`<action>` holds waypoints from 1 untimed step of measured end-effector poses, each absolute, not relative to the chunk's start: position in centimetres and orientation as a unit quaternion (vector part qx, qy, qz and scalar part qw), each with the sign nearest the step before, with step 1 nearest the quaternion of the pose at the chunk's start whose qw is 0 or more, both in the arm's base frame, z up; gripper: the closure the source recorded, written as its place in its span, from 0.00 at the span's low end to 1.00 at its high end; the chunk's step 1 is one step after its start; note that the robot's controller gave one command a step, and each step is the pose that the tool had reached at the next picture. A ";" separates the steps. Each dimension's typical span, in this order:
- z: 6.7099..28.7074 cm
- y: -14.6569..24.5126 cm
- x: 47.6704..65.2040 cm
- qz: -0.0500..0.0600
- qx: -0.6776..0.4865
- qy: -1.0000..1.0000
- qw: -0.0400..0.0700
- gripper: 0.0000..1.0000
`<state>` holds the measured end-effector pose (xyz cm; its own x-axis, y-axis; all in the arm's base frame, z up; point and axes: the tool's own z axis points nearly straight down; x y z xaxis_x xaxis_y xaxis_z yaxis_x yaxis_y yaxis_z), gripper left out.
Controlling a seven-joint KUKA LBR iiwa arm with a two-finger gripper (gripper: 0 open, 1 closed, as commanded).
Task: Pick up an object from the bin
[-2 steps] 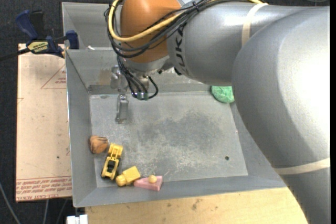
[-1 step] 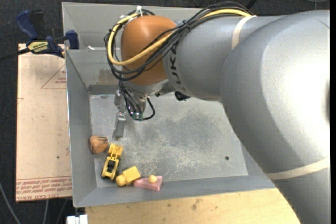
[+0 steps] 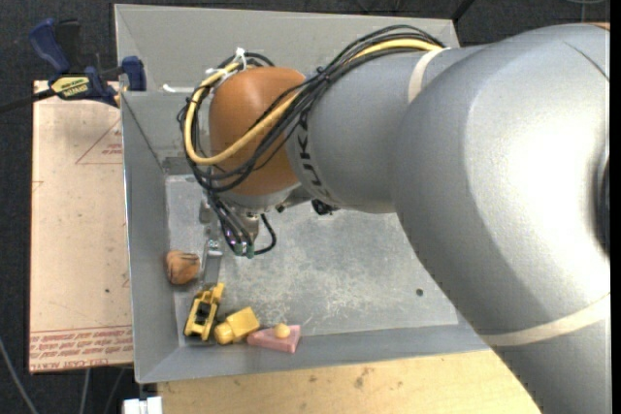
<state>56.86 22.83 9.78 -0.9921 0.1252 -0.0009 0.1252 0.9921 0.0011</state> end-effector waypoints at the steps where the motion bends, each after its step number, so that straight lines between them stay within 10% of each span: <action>1: 7.7 23.1 55.1 0.002 -0.009 1.000 0.002 0.00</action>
Offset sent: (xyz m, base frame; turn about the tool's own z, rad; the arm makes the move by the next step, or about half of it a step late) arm -0.0214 0.0107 -0.0278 -0.0566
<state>55.15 23.05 7.68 -0.9998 -0.0184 -0.0032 -0.0184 0.9998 0.0031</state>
